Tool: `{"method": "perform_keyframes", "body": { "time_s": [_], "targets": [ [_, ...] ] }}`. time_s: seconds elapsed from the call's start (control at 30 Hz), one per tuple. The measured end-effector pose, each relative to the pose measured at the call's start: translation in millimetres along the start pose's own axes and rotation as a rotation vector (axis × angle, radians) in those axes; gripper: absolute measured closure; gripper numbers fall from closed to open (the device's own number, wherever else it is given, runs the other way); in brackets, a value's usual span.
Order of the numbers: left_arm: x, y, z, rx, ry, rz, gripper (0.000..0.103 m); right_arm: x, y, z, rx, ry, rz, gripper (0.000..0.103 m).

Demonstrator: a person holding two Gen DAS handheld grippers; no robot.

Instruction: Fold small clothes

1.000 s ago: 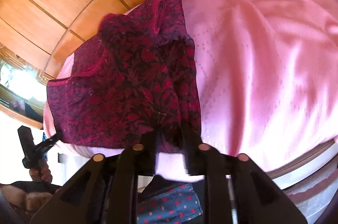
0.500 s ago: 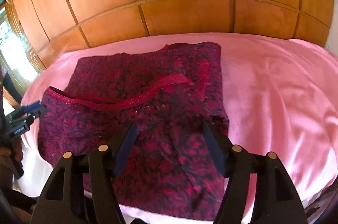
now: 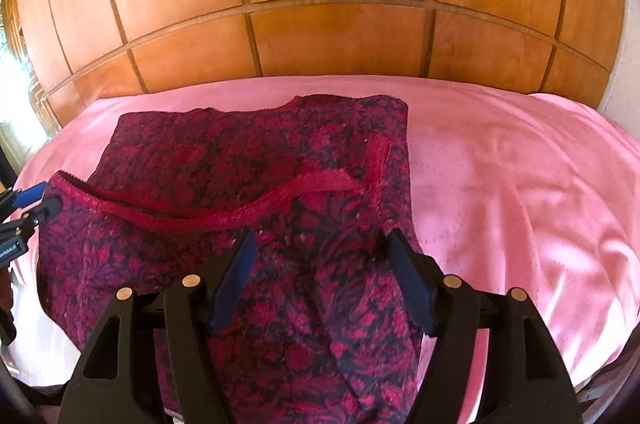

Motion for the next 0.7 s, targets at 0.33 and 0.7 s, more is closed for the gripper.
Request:
{"method": "perform_keyframes", "body": {
  "time_s": [0.33, 0.7],
  "targets": [
    [-6, -1, -6, 0.016, -0.024, -0.001, 0.049, -21, -11, 6, -0.002, 0.023, -0.012, 0.064],
    [-11, -1, -11, 0.041, -0.014, 0.000, 0.049, -33, -5, 17, -0.051, 0.017, -0.024, 0.062]
  ]
}}
Point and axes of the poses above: each gripper's, at about its wrist camera, not at the fingertips, and x roughly against the way its jaws point, z to its right, y to its underside, the point moved 1 cm from there along -x, roughly the way its jaws point, and after that the axes turned 12 degrees about x, right-handed, at the moved point
